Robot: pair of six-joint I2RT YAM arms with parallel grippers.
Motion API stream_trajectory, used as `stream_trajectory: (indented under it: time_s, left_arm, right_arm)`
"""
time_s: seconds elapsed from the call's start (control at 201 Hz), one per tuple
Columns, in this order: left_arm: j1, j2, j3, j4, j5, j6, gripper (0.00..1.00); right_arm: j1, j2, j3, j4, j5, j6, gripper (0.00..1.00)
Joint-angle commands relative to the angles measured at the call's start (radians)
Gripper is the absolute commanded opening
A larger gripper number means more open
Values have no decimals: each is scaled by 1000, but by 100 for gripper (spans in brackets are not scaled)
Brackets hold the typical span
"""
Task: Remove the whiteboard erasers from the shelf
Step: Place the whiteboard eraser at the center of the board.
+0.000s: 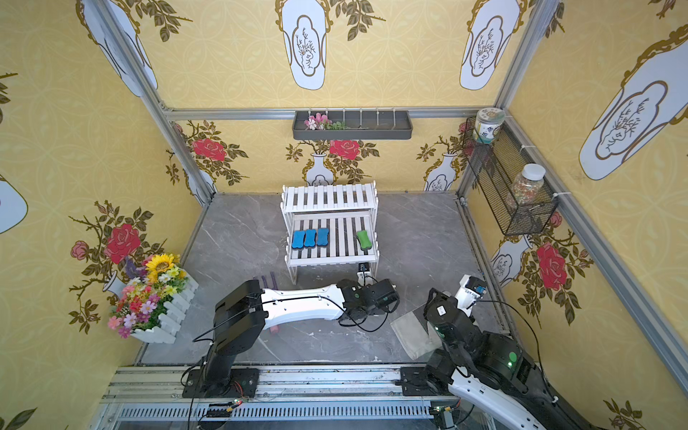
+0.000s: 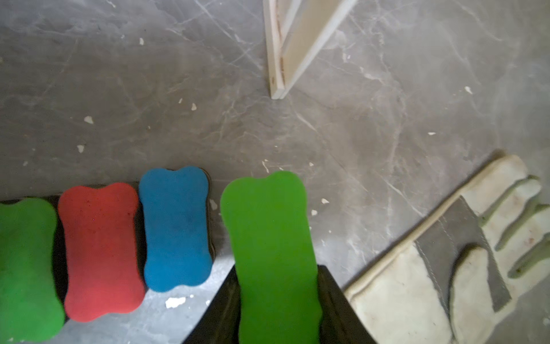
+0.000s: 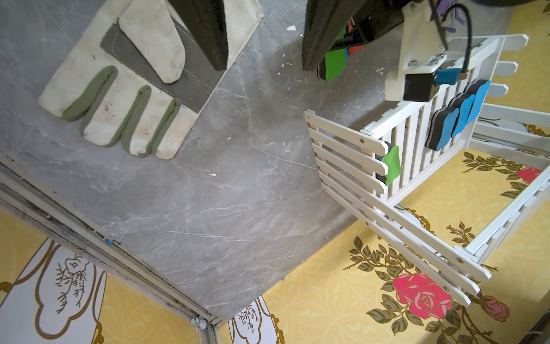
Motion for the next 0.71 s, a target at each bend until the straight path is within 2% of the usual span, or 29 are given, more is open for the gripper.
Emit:
stream_trajectory:
  time_s: [0.0,0.134,0.702]
  left_arm:
    - [-1,31,24,19,29,-7,38]
    - [2,92,91,-34,54,-11,38]
    - [37,117,70,-69,110,-77,37]
  right_arm:
    - [3,-6,1,-10,31,3,46]
    - [3,-19,-1,-6,40,2,46]
    - [4,-57,6,-32,61,-3,46]
